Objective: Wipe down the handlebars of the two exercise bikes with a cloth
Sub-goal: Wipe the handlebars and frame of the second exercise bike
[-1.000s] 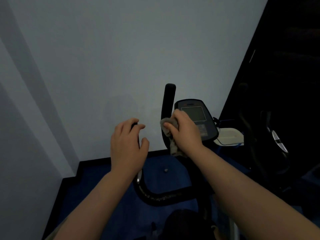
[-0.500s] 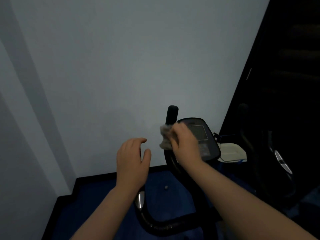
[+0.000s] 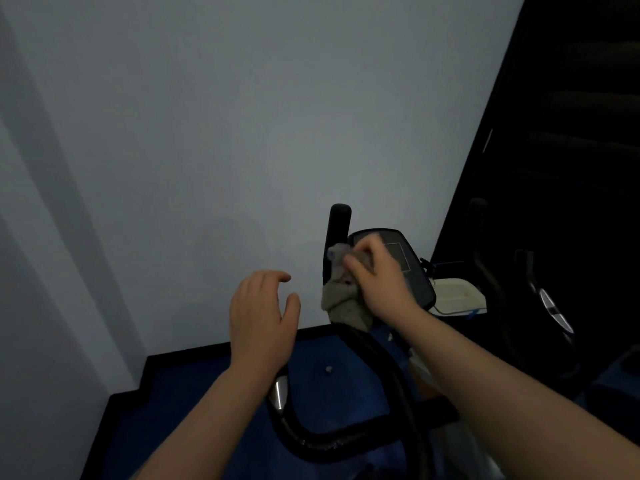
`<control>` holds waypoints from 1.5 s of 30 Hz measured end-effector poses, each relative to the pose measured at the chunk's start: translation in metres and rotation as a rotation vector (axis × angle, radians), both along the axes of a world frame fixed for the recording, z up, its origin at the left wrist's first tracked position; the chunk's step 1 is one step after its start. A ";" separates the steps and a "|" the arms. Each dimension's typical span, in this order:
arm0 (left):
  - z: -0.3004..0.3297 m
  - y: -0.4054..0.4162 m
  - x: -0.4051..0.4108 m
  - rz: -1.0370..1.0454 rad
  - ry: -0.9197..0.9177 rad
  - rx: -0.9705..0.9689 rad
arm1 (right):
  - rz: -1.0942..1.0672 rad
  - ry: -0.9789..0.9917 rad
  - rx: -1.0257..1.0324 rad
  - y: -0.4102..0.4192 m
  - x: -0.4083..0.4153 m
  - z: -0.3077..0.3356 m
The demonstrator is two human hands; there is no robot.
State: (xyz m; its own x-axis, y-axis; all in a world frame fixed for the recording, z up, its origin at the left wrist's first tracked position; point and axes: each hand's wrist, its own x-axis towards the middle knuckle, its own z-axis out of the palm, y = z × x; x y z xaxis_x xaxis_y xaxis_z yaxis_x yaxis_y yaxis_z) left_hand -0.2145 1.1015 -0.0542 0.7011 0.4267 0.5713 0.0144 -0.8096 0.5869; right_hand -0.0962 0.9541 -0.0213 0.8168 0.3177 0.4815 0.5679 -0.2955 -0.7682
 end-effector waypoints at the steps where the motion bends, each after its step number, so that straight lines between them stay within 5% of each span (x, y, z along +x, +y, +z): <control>1: 0.000 0.001 0.000 -0.002 -0.002 -0.002 | -0.059 0.004 0.129 0.002 0.006 0.011; 4: -0.001 0.002 -0.001 0.000 0.002 0.011 | -0.130 0.025 0.343 0.025 0.014 0.034; 13: -0.003 -0.002 0.001 0.027 -0.006 0.002 | -0.004 0.087 -0.098 0.006 0.001 -0.016; 19: -0.003 -0.001 0.001 0.030 -0.002 0.006 | -0.091 0.094 0.305 0.034 0.009 0.022; 26: -0.003 -0.004 0.003 0.044 -0.015 -0.011 | 0.044 0.133 -0.245 -0.009 -0.003 -0.008; 32: -0.003 -0.001 0.000 0.043 0.000 0.008 | -0.129 -0.740 -0.295 0.016 -0.015 0.050; 34: -0.003 0.001 -0.001 0.039 0.003 0.013 | -0.242 -0.853 -0.414 0.029 -0.007 0.062; 39: -0.004 0.004 -0.004 0.020 0.010 0.025 | -0.257 -0.750 -0.747 0.027 -0.015 0.019; 42: -0.001 0.004 -0.004 0.012 0.019 0.024 | -0.103 -0.485 -0.702 0.022 -0.023 0.015; 45: 0.000 0.003 -0.005 0.000 0.012 0.026 | -0.032 -0.504 -0.663 0.021 -0.014 0.043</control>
